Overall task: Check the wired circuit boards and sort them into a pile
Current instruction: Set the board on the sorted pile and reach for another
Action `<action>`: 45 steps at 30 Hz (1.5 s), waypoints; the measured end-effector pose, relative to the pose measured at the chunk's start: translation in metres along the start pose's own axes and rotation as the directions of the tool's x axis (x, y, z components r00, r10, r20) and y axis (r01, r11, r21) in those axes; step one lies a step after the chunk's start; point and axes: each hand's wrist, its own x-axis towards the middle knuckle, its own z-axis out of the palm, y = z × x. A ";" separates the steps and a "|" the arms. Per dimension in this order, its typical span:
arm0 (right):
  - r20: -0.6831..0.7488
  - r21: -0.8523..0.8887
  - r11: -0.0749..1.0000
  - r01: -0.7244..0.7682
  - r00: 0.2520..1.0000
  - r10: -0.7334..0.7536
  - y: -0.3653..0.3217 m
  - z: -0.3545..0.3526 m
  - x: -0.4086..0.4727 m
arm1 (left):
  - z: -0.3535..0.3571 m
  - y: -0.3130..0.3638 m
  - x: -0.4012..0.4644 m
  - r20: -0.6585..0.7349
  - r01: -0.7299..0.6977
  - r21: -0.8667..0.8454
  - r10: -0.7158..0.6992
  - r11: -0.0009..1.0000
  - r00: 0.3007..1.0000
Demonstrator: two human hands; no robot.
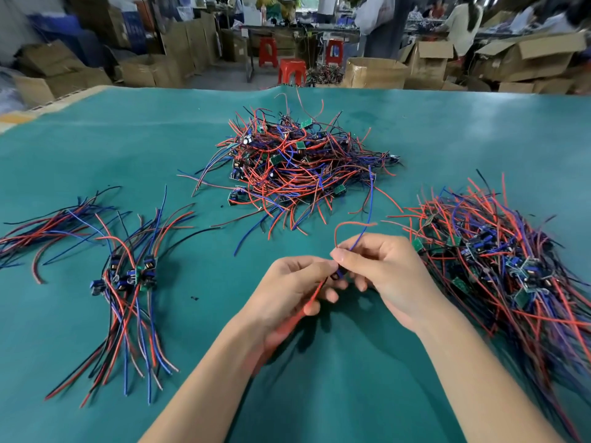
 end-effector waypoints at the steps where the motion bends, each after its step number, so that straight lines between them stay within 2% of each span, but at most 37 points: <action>1: -0.001 -0.007 1.000 0.002 1.000 -0.002 0.000 0.001 0.000 | -0.001 0.000 0.000 0.011 -0.012 0.018 0.011 1.000 1.000; 6: -0.036 -0.005 1.000 -0.008 0.999 0.007 0.003 0.000 0.001 | 0.000 -0.001 -0.001 0.074 -0.051 0.048 0.047 0.998 0.996; 11: -0.040 -0.002 0.999 -0.051 0.998 0.051 0.002 0.000 0.001 | 0.000 -0.004 0.001 0.037 -0.096 0.100 0.093 0.990 0.995; 19: -0.202 -0.285 0.957 0.046 0.973 -0.107 0.004 0.009 0.002 | -0.002 -0.003 0.005 -0.060 -0.065 0.142 0.074 0.988 0.995; 23: -0.291 -0.238 0.971 0.011 0.953 -0.082 0.005 -0.003 0.006 | -0.002 -0.006 0.005 -0.050 -0.062 0.156 0.070 0.986 0.996; 27: -0.310 -0.142 0.990 0.020 0.949 -0.063 0.008 -0.006 0.008 | -0.002 -0.006 0.006 -0.049 -0.063 0.155 0.072 0.986 0.996; 32: -0.525 0.000 0.997 0.082 0.848 -0.070 0.003 -0.028 0.012 | -0.002 -0.005 0.004 0.040 -0.077 0.197 0.071 0.977 0.997; 36: -0.580 0.004 0.992 0.127 0.809 -0.101 0.002 -0.038 0.012 | -0.002 -0.005 0.004 0.086 -0.066 0.234 0.047 0.970 0.995; 39: -0.682 0.110 0.979 0.172 0.730 -0.052 0.000 -0.049 0.013 | -0.003 -0.005 0.004 0.095 -0.057 0.253 0.034 0.966 0.995; 41: -0.774 0.198 0.950 0.243 0.634 -0.001 -0.003 -0.062 0.012 | -0.004 -0.005 0.004 0.082 -0.056 0.250 0.037 0.967 0.996; 43: -0.841 0.206 0.932 0.298 0.540 0.014 -0.005 -0.071 0.010 | -0.005 -0.004 0.004 0.025 -0.088 0.201 0.085 0.976 0.996; 44: -0.850 0.176 0.942 0.287 0.527 -0.002 -0.005 -0.071 0.010 | -0.006 -0.003 0.005 -0.009 -0.114 0.160 0.117 0.981 0.993; 45: -0.834 0.138 0.956 0.258 0.550 -0.029 -0.005 -0.065 0.009 | -0.006 -0.002 0.006 -0.036 -0.138 0.114 0.143 0.984 0.989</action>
